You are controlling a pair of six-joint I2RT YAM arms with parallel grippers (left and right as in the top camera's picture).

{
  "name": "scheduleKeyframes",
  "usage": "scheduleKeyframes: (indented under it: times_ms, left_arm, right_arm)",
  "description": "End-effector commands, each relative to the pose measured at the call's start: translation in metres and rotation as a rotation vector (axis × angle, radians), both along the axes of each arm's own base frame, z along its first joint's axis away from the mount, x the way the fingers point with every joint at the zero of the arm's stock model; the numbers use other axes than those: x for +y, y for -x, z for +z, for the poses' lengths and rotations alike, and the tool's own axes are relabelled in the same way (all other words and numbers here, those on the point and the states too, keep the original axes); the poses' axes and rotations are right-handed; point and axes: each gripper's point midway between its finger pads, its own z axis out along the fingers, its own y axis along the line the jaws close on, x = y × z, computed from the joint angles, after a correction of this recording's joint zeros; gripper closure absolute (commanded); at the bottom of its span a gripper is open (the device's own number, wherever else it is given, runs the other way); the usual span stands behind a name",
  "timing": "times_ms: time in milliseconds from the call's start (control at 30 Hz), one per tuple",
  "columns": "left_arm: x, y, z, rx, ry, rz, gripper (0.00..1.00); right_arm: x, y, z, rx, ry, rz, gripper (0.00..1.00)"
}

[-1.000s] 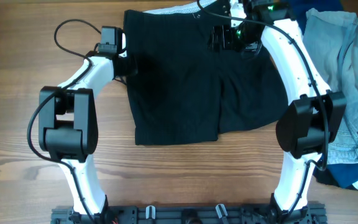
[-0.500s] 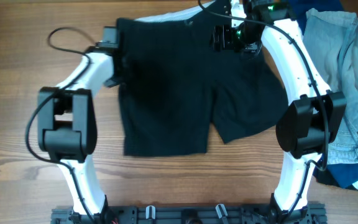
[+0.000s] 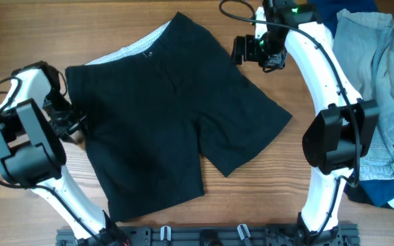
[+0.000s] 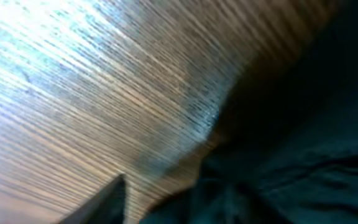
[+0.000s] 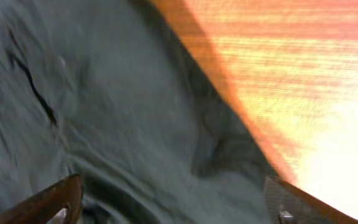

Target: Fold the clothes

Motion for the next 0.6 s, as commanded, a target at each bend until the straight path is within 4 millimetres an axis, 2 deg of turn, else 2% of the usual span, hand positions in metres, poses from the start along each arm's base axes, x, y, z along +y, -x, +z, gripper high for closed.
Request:
scheduleKeyframes:
  times_ms: [0, 67, 100, 133, 167, 200, 233, 300, 400, 467, 533, 567]
  left_arm:
    - [-0.023, -0.001, -0.002, -0.035, 0.119, -0.104, 0.36]
    - [-0.022, -0.016, 0.026, -0.120, 0.090, -0.142, 0.32]
    - [-0.020, -0.026, 0.046, -0.186, 0.063, -0.150, 0.25]
    - [-0.018, -0.036, 0.068, -0.259, 0.033, -0.157, 0.18]
    - [-0.016, -0.041, 0.083, -0.309, 0.011, -0.159, 0.12]
    - [-0.013, -0.048, 0.104, -0.385, -0.021, -0.164, 0.06]
    - [-0.012, -0.052, 0.117, -0.437, -0.043, -0.168, 0.04]
    - [-0.009, -0.061, 0.155, -0.579, -0.104, -0.176, 0.00]
    - [-0.008, -0.070, 0.195, -0.731, -0.163, -0.187, 0.00]
    - [-0.013, -0.078, 0.205, -0.781, -0.179, -0.209, 0.03]
    - [-0.022, -0.089, 0.206, -0.807, -0.194, -0.248, 0.04]
    - [-0.029, -0.096, 0.206, -0.817, -0.198, -0.278, 0.04]
  right_arm:
    - [0.025, 0.024, -0.006, 0.055, -0.014, 0.121, 0.05]
    - [0.039, 0.036, -0.014, 0.082, -0.004, 0.170, 0.13]
    - [0.047, 0.042, -0.024, 0.091, -0.001, 0.189, 0.22]
    - [0.051, 0.047, -0.036, 0.105, 0.001, 0.192, 0.39]
    - [0.052, 0.051, -0.047, 0.126, 0.002, 0.173, 0.74]
    - [0.051, 0.057, -0.059, 0.153, 0.004, 0.147, 0.92]
    - [0.049, 0.062, -0.068, 0.175, 0.007, 0.125, 0.96]
    - [0.044, 0.077, -0.090, 0.226, 0.020, 0.104, 0.96]
    - [0.038, 0.090, -0.111, 0.269, 0.031, 0.069, 0.96]
    - [0.027, 0.091, -0.124, 0.270, 0.067, 0.020, 0.93]
    - [0.010, 0.089, -0.133, 0.263, 0.113, -0.018, 0.85]
    - [-0.002, 0.085, -0.134, 0.255, 0.134, -0.041, 0.77]
